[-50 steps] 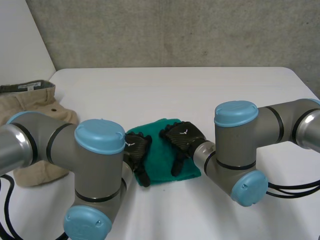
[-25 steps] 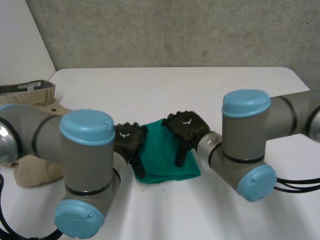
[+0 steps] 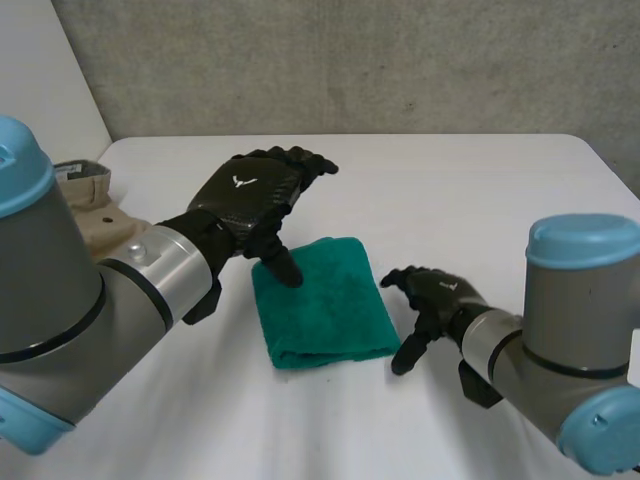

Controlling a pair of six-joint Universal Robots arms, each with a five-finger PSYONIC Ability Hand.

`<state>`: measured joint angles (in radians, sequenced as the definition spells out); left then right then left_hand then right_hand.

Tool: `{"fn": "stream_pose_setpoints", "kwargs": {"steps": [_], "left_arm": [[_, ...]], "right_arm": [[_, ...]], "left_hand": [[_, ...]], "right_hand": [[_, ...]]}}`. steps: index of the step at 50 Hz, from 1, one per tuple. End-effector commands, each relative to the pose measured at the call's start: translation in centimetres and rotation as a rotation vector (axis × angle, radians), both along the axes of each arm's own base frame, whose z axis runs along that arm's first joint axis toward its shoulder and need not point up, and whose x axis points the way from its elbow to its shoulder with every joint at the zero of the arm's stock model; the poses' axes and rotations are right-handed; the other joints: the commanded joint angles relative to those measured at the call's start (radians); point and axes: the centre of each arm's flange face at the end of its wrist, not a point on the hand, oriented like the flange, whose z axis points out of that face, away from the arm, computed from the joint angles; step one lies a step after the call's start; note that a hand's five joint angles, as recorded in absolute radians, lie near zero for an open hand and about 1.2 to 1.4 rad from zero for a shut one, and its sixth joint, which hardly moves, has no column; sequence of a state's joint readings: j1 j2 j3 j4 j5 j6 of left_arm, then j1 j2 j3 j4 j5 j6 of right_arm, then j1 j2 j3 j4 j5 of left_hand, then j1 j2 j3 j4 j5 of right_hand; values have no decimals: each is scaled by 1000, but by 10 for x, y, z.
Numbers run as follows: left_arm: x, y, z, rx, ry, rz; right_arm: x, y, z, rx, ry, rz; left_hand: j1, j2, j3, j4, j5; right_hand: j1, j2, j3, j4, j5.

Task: Fold the laundry.

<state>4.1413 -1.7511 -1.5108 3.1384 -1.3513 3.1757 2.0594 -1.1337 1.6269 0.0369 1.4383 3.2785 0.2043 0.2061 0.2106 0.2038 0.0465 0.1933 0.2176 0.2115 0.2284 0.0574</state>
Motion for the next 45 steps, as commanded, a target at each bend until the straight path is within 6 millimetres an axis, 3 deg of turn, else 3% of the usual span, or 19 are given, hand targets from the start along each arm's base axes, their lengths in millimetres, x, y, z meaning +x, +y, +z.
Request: {"fn": "stream_pose_setpoints", "kwargs": {"steps": [1,6,33,40,45], "left_arm": [[-1,-1,0,8,9,-43],[-2,0,-1,10,11,-44],[-1,-3,-3,25,17,-36],[-1,-3,-3,27,19,-36],[-1,-3,-3,27,19,-34]], "right_arm": [[7,1,-17,39,-75,4],[12,-5,-30,62,-104,-15],[38,-18,-49,41,-117,25],[45,-23,-50,22,-126,35],[48,-29,-50,5,-134,35]], "left_hand": [[-23,-25,-29,-23,-40],[-26,-28,-32,-26,-43],[-26,-28,-32,-26,-43],[-26,-28,-32,-26,-43],[-26,-28,-32,-26,-43]], "right_hand": [[-19,-43,-37,-54,-57],[0,-24,-18,-35,-38],[335,311,317,300,296],[534,510,516,499,496],[874,850,856,839,835]]}}
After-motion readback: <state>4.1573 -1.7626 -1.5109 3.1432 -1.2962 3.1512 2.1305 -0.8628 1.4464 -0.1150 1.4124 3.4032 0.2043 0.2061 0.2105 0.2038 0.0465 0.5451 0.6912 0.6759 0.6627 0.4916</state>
